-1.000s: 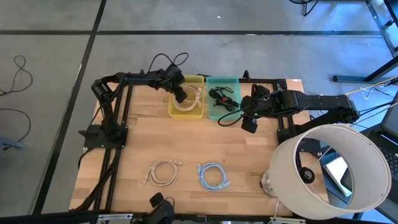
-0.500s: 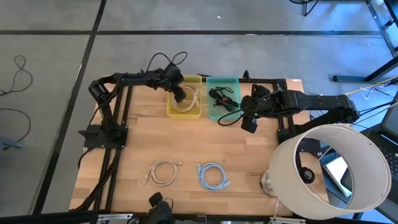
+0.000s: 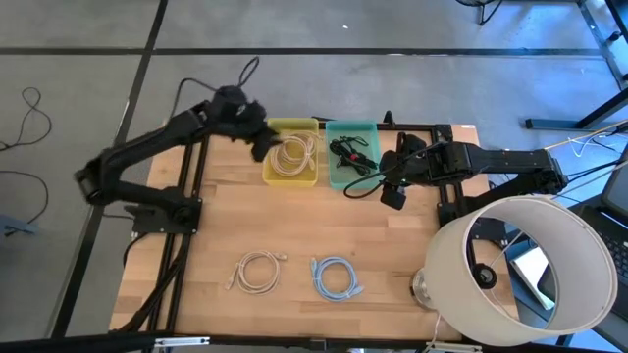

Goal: Pick & Place USB Port
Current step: Put the light brown HDMI cable into the yellow bin

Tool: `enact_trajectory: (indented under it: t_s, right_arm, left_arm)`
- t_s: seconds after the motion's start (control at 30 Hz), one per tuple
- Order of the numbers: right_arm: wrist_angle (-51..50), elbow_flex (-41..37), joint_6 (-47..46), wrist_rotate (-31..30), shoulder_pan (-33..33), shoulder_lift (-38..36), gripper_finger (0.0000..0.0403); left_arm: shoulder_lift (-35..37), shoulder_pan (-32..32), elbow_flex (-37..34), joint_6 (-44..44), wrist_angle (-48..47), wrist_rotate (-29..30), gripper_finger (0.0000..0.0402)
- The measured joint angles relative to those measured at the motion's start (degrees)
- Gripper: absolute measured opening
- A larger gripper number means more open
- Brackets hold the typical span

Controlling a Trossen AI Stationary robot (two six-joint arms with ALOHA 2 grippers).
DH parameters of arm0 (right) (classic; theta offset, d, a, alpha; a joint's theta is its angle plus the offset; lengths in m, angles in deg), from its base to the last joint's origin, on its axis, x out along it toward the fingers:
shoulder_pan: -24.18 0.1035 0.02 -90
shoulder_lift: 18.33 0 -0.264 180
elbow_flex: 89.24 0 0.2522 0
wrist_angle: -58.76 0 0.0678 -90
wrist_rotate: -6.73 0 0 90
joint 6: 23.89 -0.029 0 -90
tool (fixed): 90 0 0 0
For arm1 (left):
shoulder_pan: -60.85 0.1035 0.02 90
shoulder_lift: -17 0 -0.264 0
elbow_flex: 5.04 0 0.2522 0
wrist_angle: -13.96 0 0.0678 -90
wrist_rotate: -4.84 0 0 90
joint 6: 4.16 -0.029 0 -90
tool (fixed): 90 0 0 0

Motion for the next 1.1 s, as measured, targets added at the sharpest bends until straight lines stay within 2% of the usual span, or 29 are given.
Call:
enact_trajectory:
  t_s: [0.17,0.27,0.37,0.43,0.5,0.57,0.6,0.73,0.83,0.9,0.97,1.1]
  right_arm:
    - [0.0,0.0,3.6,0.0,1.2,-0.3,0.0321]
    - [-1.1,0.0,2.9,-0.1,4.4,-3.1,0.0321]
    - [-4.9,-2.8,-4.7,-4.2,9.6,-9.8,0.0321]
    - [-8.6,-6.7,-13.6,-8.0,14.1,-16.6,0.0321]
    - [-7.7,-11.9,-21.5,-9.8,18.5,-23.9,0.0321]
    - [4.0,-18.8,-21.0,-10.7,21.8,-30.3,0.0321]
    - [13.1,-22.7,-16.3,-10.7,22.9,-32.8,0.0321]
    - [58.7,-38.4,18.8,-8.6,24.2,-37.1,0.0321]
    - [82.4,-46.2,40.1,-7.9,23.3,-37.3,0.0321]
    - [91.8,-50.1,47.1,-7.9,21.4,-37.7,0.0321]
    - [96.5,-53.4,49.3,-7.8,18.5,-37.8,0.0321]
    - [93.9,-58.2,45.9,-8.0,14.0,-38.6,0.0321]
  left_arm:
    - [8.0,-10.7,-1.0,3.1,-13.1,1.7,0.0159]
    - [12.3,-19.0,-3.2,6.1,-14.8,7.2,0.0159]
    - [16.6,-28.5,-7.0,11.3,-14.4,13.9,0.0159]
    - [19.7,-34.7,-10.0,15.3,-14.3,19.3,0.0159]
    - [22.4,-40.8,-13.2,20.2,-13.0,25.3,0.0159]
    - [24.4,-45.9,-16.3,23.8,-11.1,30.8,0.0159]
    - [25.1,-48.1,-17.7,25.0,-9.6,33.0,0.0159]
    - [25.8,-53.4,-22.0,25.6,-1.1,38.7,0.0159]
    - [25.5,-54.8,-23.6,24.4,4.2,39.2,0.0159]
    - [25.0,-55.2,-23.7,23.7,5.3,39.7,0.0159]
    - [24.5,-55.5,-23.7,23.6,5.9,40.6,0.0159]
    - [23.4,-55.6,-23.7,22.2,5.9,41.6,0.0159]
